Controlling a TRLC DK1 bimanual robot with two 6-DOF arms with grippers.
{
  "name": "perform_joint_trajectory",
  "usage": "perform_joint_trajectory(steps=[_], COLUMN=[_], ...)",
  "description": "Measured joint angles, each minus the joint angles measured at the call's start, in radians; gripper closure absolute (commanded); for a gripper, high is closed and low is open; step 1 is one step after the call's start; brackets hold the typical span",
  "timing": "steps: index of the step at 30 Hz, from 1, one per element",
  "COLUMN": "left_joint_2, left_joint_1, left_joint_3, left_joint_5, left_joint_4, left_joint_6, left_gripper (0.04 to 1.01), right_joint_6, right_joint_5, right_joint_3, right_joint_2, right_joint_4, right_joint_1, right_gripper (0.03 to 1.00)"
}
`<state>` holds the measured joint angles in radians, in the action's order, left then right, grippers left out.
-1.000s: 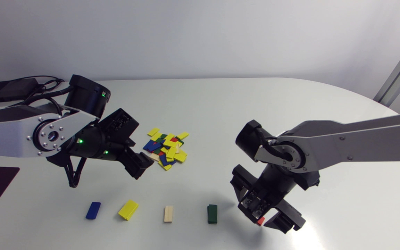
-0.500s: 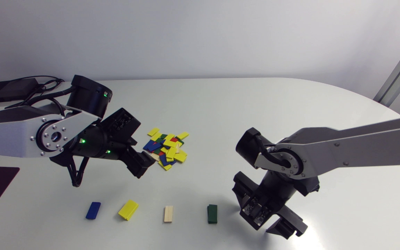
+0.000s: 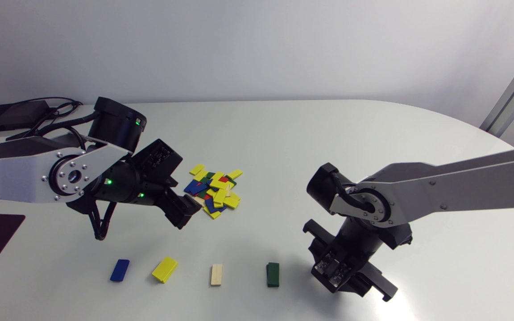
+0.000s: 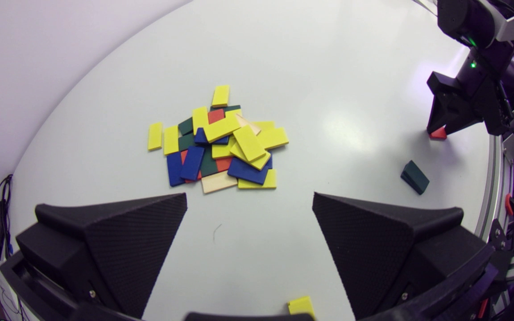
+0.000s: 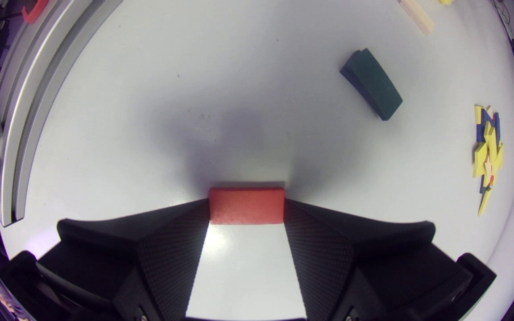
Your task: Take domino bricks one by one from the mixed stack on the table and place each onto the existing stack of the same color.
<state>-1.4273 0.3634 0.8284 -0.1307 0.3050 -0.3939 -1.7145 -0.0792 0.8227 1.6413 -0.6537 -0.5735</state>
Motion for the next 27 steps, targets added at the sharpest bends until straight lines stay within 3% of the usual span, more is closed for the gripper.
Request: perform_joint_trajectory(steps=[2,8,11,17,27], left_joint_2=[0.000,0.000,0.000,0.000,0.001], left_joint_1=[0.004,0.014,0.019,0.036,0.049], left_joint_3=[0.000,0.000,0.000,0.000,0.000], left_joint_5=[0.000,0.000,0.000,0.000,0.000], left_joint_4=[-0.005,-0.008,-0.007,-0.007,-0.006], left_joint_6=[0.003,0.003,0.008,0.022,0.026], left_gripper=[0.041,0.041,0.041,0.041,0.041], right_joint_6=[-0.001,0.002,0.036,0.170,0.466], right_joint_5=[0.000,0.000,0.000,0.000,0.002], right_joint_3=[0.002,0.004,0.005,0.050,0.089], right_joint_2=[0.000,-0.004,-0.013,-0.037,-0.043], right_joint_4=[-0.002,0.002,0.002,-0.026,-0.058], right_joint_1=[0.000,0.000,0.000,-0.011,-0.043], right_gripper=[0.766,0.766,0.766,0.766,0.766])
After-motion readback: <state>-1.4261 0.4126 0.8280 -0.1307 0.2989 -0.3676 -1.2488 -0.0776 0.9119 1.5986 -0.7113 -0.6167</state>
